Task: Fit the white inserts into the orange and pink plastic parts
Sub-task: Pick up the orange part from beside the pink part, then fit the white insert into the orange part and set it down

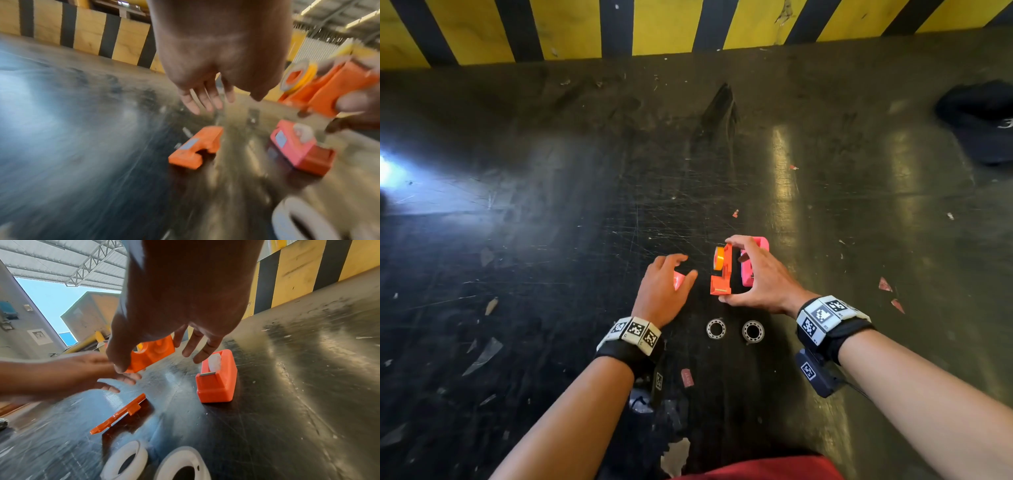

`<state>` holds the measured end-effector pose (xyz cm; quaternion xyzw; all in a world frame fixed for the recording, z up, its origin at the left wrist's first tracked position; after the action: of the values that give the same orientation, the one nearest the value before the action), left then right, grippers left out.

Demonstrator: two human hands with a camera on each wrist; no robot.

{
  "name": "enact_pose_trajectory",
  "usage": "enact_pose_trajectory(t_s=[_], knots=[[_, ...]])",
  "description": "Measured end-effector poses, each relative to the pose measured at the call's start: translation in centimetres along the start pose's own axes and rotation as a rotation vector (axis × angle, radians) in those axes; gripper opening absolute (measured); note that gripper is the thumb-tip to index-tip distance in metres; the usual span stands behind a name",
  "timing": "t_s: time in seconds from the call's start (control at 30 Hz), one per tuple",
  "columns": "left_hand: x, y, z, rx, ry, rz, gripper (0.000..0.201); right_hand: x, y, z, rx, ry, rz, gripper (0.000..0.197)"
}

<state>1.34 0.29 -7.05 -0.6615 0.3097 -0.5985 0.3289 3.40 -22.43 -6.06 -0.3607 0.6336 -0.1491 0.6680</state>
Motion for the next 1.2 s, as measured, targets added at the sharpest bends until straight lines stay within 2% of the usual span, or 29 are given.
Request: enact_pose_trajectory(t_s=[0.03, 0.1, 0.2, 0.27, 0.4, 0.5, 0.57, 0.63, 0.83, 1.0, 1.13, 1.2], knots=[[1.1, -0.5, 0.6, -0.003, 0.009, -0.104, 0.047, 0.0, -0.1, 0.0, 0.001, -0.001, -0.001, 0.107], [3.0, -1.0, 2.0, -0.114, -0.04, -0.275, 0.045, 0.0, -0.2, 0.0, -0.005, 0.0, -0.002, 0.107], [5.0, -1.2, 3.0, -0.27, -0.084, -0.39, 0.041, -0.4, -0.4, -0.1, -0.01, -0.001, -0.002, 0.106], [5.4, -1.0, 3.0, -0.271, -0.082, -0.425, 0.035, -0.5, -0.6, -0.1, -0.008, -0.001, -0.002, 0.105], [4.6, -1.1, 2.4, -0.181, -0.097, -0.446, 0.029, -0.3, -0.9, -0.3, 0.008, 0.0, -0.016, 0.103], [3.0, -1.5, 1.3, -0.107, -0.072, -0.224, 0.026, 0.2, -1.2, -0.4, 0.024, 0.029, -0.027, 0.102], [1.9, -1.0, -0.3, -0.171, -0.011, 0.029, 0.033, 0.4, -1.2, -0.4, 0.01, 0.039, -0.045, 0.103], [1.0, 0.2, -2.2, -0.243, 0.017, 0.188, 0.04, 0.5, -1.0, -0.3, -0.009, 0.04, -0.054, 0.104], [-0.4, 2.5, -5.3, -0.258, 0.057, 0.375, 0.048, 0.9, -0.3, -0.6, -0.011, 0.024, -0.06, 0.105], [1.4, 3.0, -5.7, -0.14, 0.179, 0.422, 0.046, 1.3, -0.4, -0.8, 0.01, 0.024, -0.079, 0.105], [3.5, 4.7, -5.9, -0.248, 0.243, 0.625, 0.071, 1.5, -0.8, -0.9, 0.014, 0.033, -0.08, 0.106], [3.9, 5.4, -5.9, -0.267, 0.249, 0.693, 0.069, 1.5, -0.9, -1.1, 0.006, 0.036, -0.077, 0.106]])
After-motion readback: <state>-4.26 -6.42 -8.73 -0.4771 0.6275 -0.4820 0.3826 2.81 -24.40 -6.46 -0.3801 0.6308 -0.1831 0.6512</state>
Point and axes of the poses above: each hand's wrist, its own z-axis towards the middle knuckle, its own y-axis out of the palm, x = y × z, the point moved 3 cm from there along z, towards the middle knuckle, and after that the axes turned 10 degrees about x, right-handed, at the moved point
